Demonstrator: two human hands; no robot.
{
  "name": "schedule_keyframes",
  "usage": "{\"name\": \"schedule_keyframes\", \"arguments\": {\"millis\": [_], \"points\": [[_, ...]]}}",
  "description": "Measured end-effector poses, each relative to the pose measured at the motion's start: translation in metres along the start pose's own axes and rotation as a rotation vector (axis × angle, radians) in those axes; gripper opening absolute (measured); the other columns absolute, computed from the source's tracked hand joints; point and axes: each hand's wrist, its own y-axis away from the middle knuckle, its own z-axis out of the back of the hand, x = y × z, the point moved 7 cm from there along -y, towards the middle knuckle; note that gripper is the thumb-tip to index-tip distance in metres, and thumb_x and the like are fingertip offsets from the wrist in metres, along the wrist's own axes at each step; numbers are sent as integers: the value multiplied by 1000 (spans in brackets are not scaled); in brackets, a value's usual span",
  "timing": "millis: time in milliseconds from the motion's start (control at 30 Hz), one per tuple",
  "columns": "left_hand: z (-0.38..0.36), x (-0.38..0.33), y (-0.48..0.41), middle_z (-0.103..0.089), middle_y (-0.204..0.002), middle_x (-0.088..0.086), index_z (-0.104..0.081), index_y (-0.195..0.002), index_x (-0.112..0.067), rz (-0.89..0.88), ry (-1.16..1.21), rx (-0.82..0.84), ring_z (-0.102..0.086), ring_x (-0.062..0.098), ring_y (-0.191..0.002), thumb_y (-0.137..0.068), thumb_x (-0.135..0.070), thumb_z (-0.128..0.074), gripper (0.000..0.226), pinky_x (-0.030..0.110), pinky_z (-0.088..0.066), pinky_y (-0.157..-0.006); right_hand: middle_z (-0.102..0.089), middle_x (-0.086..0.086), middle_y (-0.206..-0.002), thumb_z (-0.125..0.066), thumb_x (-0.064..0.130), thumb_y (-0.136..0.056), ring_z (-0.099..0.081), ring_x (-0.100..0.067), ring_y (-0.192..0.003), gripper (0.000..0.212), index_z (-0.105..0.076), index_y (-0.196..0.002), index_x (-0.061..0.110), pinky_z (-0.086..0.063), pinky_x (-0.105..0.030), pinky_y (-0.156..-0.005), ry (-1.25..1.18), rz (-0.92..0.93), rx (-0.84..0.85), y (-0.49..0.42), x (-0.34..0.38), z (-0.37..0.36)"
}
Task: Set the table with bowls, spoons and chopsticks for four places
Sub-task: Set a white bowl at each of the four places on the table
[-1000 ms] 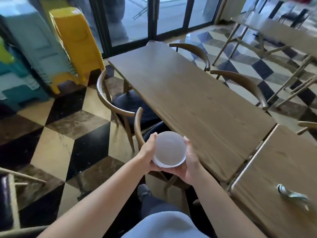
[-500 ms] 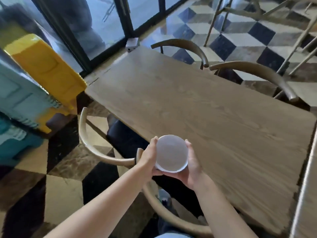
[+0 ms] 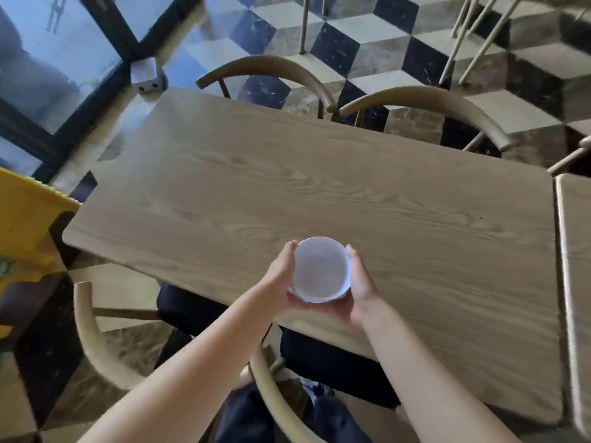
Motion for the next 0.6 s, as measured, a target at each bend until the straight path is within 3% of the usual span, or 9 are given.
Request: {"name": "schedule_keyframes", "arguments": {"millis": [100, 233, 333, 467, 600], "points": [[-3, -42, -24, -58, -109, 12, -60, -111, -26, -63, -117, 47, -68, 43, -94, -84, -58, -61, 42, 65, -58, -73, -67, -25, -119, -44, 76, -85, -69, -47, -100, 76, -63, -125, 16, -52, -66, -90, 49, 71, -70, -21, 26, -20], [-12, -88, -51, -57, -114, 13, -60, -108, -26, -54, -93, 163, -67, 42, -92, -84, -57, -63, 39, 58, -59, -56, -67, -21, -122, -46, 76, -85, -68, -43, -104, 72, -65, -125, 18, -51, -65, -91, 29, 119, -133, -50, 56, -48], [-14, -114, -78, -57, -119, 12, -63, -111, -25, -87, -122, 216, -67, 42, -98, -82, -58, -62, 44, 67, -58, -71, -67, -21, -123, -45, 74, -87, -67, -42, -109, 71, -65, -125, 17, -51, -64, -93, 5, 146, -134, -71, 71, -64], [-18, -132, -96, -61, -117, 5, -64, -110, -33, -150, -191, 278, -69, 33, -99, -85, -65, -56, 42, 62, -60, -78, -71, -18, -117, -43, 75, -87, -70, -35, -105, 70, -67, -121, 19, -54, -57, -93, 16, 198, -190, -85, 82, -68], [-16, -136, -94, -66, -117, 6, -67, -108, -33, -158, -219, 323, -71, 35, -102, -88, -64, -53, 40, 62, -58, -84, -74, -13, -111, -37, 80, -86, -72, -31, -100, 71, -69, -114, 23, -57, -53, -90, 110, 183, -270, -82, 83, -67]]}}
